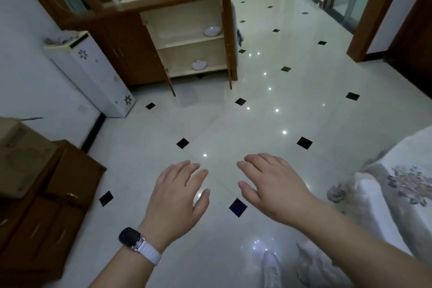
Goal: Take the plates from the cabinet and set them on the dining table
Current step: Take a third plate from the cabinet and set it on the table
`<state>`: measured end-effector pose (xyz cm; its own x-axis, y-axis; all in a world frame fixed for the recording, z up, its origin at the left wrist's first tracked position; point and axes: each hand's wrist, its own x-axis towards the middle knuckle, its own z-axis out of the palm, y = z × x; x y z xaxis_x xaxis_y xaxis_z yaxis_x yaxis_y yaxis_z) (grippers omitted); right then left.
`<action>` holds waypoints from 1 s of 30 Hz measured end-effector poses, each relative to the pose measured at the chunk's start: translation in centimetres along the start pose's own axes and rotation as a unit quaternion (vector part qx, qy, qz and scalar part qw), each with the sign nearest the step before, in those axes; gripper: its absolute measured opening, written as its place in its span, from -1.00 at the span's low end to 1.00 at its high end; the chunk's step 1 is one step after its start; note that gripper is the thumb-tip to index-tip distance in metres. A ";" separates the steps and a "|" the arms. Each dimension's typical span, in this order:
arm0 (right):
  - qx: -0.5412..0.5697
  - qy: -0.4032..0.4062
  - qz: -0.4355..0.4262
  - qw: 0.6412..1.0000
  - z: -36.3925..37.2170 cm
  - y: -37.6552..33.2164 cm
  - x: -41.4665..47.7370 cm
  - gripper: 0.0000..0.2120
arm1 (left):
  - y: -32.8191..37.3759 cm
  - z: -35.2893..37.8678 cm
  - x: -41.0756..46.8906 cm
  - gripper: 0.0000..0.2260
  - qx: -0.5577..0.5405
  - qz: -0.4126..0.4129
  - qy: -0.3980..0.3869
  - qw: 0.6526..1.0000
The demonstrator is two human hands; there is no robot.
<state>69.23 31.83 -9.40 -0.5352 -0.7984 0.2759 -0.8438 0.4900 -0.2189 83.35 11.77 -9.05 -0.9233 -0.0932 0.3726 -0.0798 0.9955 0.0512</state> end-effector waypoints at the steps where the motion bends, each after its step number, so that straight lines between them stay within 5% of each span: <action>1: 0.000 0.001 -0.006 1.000 -0.1 1.1 1.3 -0.61 | -0.2 0.3 1.6 -0.69 0.005 0.000 0.009 1.000; 14: -0.004 -0.019 -0.075 0.997 0.6 5.1 17.3 -0.58 | -8.0 2.5 12.8 -0.70 0.048 -0.057 0.032 0.997; 30: -0.059 -0.066 -0.049 0.995 9.7 -2.8 42.5 -0.58 | -35.1 7.3 21.0 -0.70 -0.014 -0.077 0.057 0.995</action>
<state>49.21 -6.83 -6.13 -0.4462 -0.8797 0.1644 -0.8949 0.4384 -0.0830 64.04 -25.02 -9.78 -0.8522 -0.2473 0.4610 -0.2053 0.9686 0.1401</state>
